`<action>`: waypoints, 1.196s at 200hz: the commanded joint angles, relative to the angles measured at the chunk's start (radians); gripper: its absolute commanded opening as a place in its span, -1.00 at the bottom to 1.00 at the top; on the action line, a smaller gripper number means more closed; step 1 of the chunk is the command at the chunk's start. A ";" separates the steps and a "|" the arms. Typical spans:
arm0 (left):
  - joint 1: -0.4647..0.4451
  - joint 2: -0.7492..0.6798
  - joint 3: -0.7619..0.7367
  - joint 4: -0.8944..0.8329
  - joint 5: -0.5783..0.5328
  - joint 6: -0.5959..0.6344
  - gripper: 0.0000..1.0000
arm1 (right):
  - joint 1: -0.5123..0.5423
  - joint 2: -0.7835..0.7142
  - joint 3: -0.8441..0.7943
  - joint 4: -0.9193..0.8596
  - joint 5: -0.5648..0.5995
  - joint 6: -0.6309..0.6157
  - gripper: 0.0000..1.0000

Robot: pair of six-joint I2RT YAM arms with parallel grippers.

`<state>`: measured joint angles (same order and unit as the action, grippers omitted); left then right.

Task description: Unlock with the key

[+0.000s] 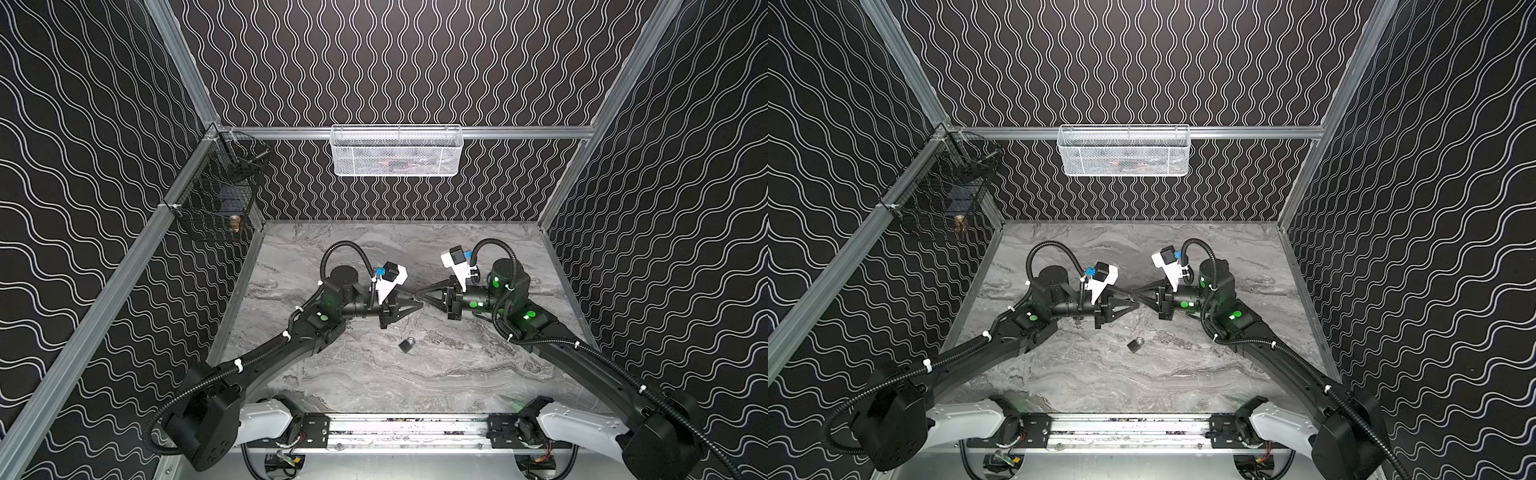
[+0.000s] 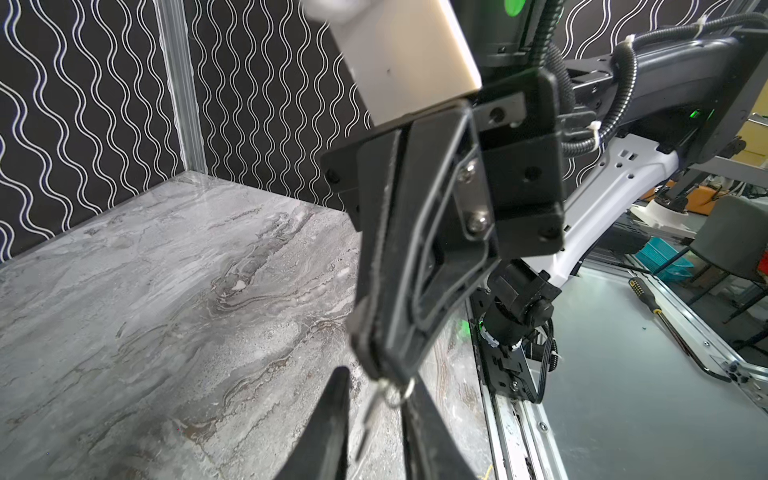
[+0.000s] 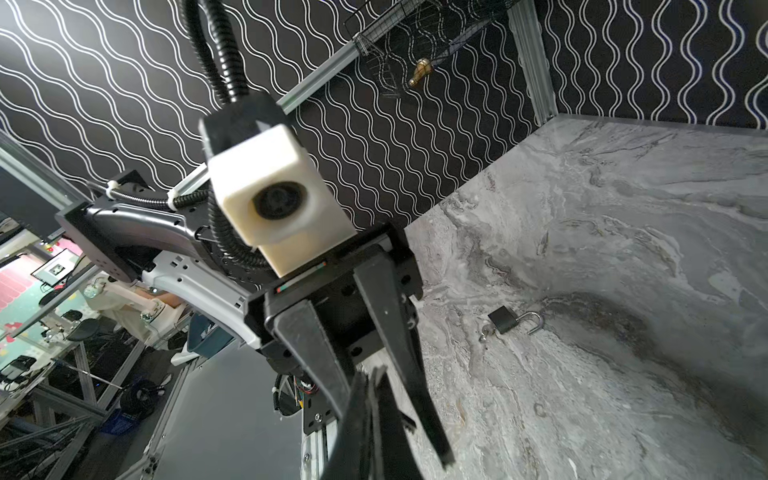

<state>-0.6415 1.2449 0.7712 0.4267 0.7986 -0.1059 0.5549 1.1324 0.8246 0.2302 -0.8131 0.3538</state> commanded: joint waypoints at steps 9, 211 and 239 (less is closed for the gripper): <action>0.000 -0.020 -0.013 0.043 -0.022 -0.004 -0.29 | -0.001 -0.010 -0.010 0.084 0.036 0.050 -1.00; -0.017 -0.213 -0.229 0.495 -0.770 -0.983 0.40 | 0.132 0.105 -0.088 0.693 0.504 0.483 -1.00; -0.031 -0.174 -0.217 0.571 -0.773 -1.023 0.38 | 0.167 0.139 -0.081 0.750 0.549 0.522 -1.00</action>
<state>-0.6636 1.0504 0.5434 0.8463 0.0612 -1.0481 0.7029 1.2499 0.7391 0.8646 -0.3408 0.8230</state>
